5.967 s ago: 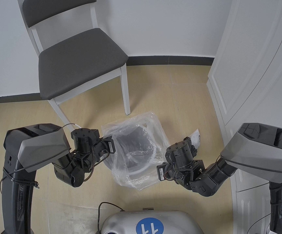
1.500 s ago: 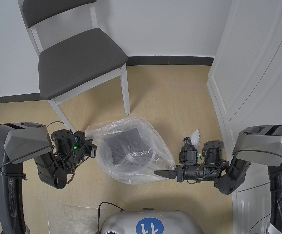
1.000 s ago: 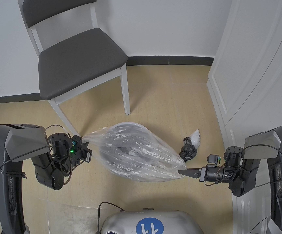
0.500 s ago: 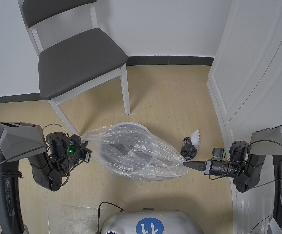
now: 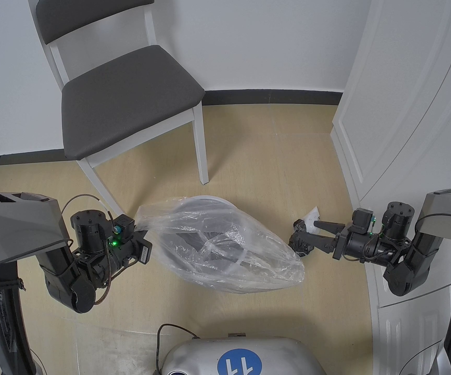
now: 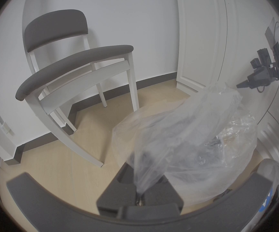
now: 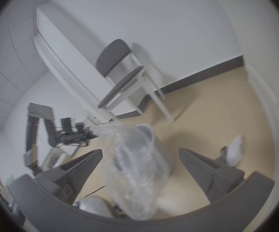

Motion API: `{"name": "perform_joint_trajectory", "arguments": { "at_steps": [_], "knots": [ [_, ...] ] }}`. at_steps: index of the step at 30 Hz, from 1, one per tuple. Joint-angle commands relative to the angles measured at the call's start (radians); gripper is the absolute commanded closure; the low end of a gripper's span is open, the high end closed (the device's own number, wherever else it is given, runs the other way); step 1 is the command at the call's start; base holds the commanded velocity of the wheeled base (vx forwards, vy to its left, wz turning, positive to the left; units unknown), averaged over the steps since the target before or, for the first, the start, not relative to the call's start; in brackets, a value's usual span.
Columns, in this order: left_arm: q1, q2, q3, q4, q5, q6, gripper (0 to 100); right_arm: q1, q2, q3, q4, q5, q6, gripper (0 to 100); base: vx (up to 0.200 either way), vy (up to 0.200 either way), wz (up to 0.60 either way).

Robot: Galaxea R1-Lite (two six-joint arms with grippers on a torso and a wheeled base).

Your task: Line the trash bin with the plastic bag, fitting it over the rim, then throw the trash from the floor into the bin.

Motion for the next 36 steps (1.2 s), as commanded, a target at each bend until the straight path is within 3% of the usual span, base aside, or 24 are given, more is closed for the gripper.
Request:
{"name": "perform_joint_trajectory", "arguments": {
  "at_steps": [1,2,6,15,21,25,28,30,33,36],
  "knots": [
    [0.001,0.003,-0.004,-0.003,0.000,0.000,100,0.054,-0.003,-0.085,-0.018,-0.296,-0.084,0,0.000,0.000,0.00],
    [0.001,0.004,-0.004,-0.003,0.000,0.000,100,0.071,-0.038,-0.085,-0.018,-0.335,-0.087,0,0.000,0.000,0.00],
    [-0.001,0.018,0.000,0.000,0.009,0.006,100,0.105,-0.133,-0.036,-0.018,-0.338,-0.092,0,0.000,0.000,0.00],
    [-0.038,-0.080,0.148,0.038,0.000,0.135,100,0.134,-0.224,0.026,-0.018,-0.339,-0.104,0,0.000,0.000,0.00],
    [-0.002,-0.029,0.109,0.078,0.001,0.146,100,0.147,-0.221,0.030,-0.018,-0.339,-0.104,0,0.000,0.000,0.00],
    [0.070,0.123,-0.001,0.078,-0.005,0.146,100,0.185,-0.222,0.050,-0.018,-0.339,-0.104,0,0.000,0.000,0.00],
    [0.093,0.166,-0.032,0.075,-0.025,0.139,100,0.203,-0.219,0.053,-0.018,-0.345,-0.104,0,0.000,0.000,0.00],
    [0.116,0.196,-0.061,0.067,-0.097,0.127,100,0.228,-0.216,0.055,-0.018,-0.348,-0.104,0,0.000,0.000,0.00],
    [0.119,0.195,-0.062,0.064,-0.137,0.106,100,0.242,-0.213,0.053,-0.018,-0.356,-0.104,0,0.000,0.000,0.00],
    [0.114,0.190,-0.072,0.018,-0.174,0.034,100,0.262,-0.202,0.024,-0.018,-0.433,-0.105,0,0.000,0.000,0.00]
  ]
}}
